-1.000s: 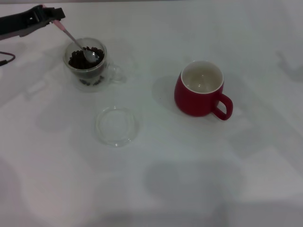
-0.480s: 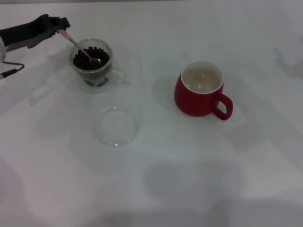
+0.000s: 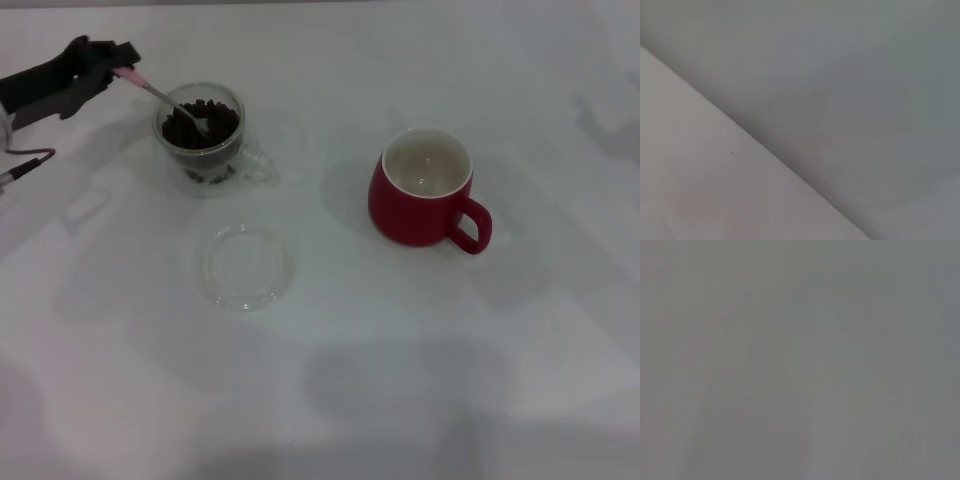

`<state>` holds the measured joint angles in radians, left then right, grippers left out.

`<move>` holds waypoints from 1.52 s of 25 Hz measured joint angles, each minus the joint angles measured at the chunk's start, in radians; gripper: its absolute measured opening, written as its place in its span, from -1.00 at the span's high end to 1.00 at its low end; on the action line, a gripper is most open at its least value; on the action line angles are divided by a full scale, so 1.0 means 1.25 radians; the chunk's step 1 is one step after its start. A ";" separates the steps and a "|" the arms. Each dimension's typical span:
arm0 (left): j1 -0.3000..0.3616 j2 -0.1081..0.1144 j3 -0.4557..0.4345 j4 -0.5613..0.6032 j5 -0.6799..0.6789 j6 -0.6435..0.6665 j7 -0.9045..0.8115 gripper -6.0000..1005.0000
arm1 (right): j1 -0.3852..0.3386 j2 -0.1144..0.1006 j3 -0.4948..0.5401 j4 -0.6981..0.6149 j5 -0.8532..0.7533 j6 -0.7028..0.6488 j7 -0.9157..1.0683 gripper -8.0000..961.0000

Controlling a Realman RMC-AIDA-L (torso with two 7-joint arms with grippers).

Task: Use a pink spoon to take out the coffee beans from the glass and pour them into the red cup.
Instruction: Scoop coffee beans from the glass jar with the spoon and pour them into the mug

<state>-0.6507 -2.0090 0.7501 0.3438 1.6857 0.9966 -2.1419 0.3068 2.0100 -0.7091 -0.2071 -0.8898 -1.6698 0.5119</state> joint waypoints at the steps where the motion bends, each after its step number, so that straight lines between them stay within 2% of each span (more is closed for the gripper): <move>1: 0.006 -0.001 0.000 -0.002 -0.014 -0.001 0.000 0.74 | 0.000 0.000 0.000 0.000 0.000 0.000 0.000 -0.82; 19: 0.055 -0.015 0.000 -0.043 -0.126 0.016 -0.004 0.74 | 0.007 0.000 -0.004 -0.008 0.000 0.020 -0.002 -0.82; 38: 0.120 -0.014 0.000 -0.042 -0.226 0.120 0.035 0.74 | 0.034 -0.002 -0.005 -0.010 -0.006 0.044 -0.002 -0.82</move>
<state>-0.5012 -2.0269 0.7501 0.2913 1.4033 1.1472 -2.0985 0.3492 2.0078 -0.7149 -0.2194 -0.8973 -1.6146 0.5092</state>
